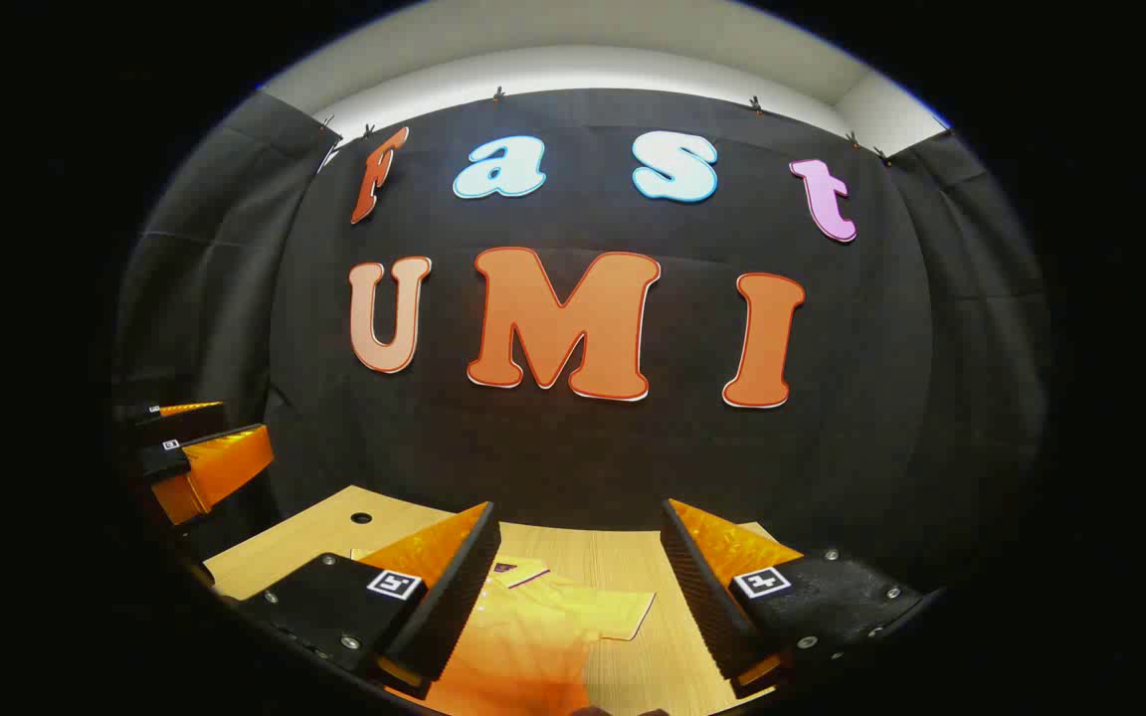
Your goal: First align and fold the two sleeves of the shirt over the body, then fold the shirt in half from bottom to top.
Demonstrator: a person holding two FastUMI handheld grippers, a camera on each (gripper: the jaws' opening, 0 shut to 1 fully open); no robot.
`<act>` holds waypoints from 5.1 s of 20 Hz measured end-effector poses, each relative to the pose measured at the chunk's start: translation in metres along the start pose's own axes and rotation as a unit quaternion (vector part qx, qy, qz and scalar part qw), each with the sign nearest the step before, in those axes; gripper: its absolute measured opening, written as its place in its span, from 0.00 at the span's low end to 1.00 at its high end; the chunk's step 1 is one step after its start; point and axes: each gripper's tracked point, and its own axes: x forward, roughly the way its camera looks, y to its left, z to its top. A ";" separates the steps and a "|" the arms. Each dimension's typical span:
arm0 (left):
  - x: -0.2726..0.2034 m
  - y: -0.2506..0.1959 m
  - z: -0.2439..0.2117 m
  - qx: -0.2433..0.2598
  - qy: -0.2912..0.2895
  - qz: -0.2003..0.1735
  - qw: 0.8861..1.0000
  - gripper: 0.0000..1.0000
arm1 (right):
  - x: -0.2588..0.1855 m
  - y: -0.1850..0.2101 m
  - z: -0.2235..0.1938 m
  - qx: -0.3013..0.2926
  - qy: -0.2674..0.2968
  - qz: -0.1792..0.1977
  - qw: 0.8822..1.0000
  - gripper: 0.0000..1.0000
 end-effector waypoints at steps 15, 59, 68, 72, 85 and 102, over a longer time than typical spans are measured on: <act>0.001 0.007 0.003 0.003 -0.005 0.032 0.999 1.00 | 0.005 -0.002 -0.010 0.004 0.003 0.011 1.000 0.98; -0.079 0.016 -0.037 0.075 0.094 0.214 0.969 0.99 | 0.181 -0.090 -0.387 0.053 0.615 -0.008 0.787 0.65; -0.072 0.020 -0.051 0.076 0.105 0.195 0.972 0.99 | 0.193 -0.080 -0.376 0.118 0.593 0.008 0.797 0.02; -0.049 0.050 -0.064 0.060 0.114 0.174 0.976 1.00 | 0.201 -0.068 -0.344 0.158 0.562 0.006 0.812 0.02; -0.025 0.117 -0.119 -0.018 0.154 0.149 0.977 0.96 | 0.186 0.040 -0.287 0.164 0.524 0.081 0.832 0.04; 0.110 0.153 -0.248 -0.091 0.337 0.081 0.933 1.00 | 0.112 -0.010 -0.163 0.124 0.332 0.036 0.934 0.92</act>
